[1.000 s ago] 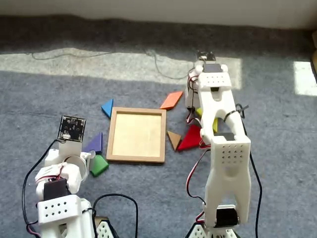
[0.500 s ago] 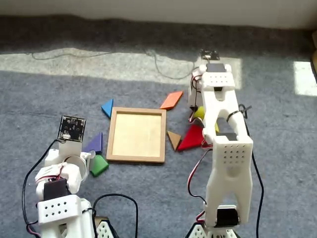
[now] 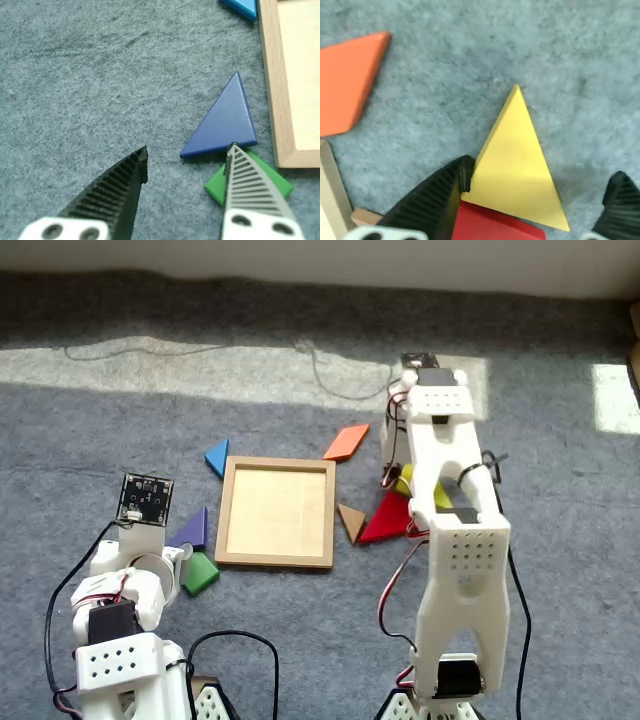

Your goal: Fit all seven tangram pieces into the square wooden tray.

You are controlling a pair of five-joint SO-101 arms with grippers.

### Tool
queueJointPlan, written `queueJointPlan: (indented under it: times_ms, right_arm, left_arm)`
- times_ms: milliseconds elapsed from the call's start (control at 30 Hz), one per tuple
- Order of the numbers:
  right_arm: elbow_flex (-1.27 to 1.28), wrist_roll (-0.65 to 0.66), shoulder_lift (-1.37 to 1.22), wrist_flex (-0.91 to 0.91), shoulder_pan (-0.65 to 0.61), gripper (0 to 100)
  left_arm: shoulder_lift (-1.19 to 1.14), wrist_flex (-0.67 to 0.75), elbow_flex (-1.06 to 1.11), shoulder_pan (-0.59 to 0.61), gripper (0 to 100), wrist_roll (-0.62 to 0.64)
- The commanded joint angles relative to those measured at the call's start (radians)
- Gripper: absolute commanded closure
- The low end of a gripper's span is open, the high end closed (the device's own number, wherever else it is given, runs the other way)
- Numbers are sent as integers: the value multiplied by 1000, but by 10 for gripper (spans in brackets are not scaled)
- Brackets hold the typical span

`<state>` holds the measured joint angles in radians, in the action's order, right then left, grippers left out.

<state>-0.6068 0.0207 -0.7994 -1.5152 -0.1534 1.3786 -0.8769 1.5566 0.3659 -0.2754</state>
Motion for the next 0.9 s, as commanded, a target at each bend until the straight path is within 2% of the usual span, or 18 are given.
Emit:
queueJointPlan:
  times_ms: [0, 733, 867]
  right_arm:
    - [-59, 52, 35, -48, -28, 576]
    - [-53, 229, 25, -137, -41, 579]
    - [-50, 229, 24, -93, -39, 638]
  left_arm:
    - [13, 0, -15, -13, 740, 6]
    - [13, 0, -15, -13, 740, 6]
    - [13, 0, -15, -13, 740, 6]
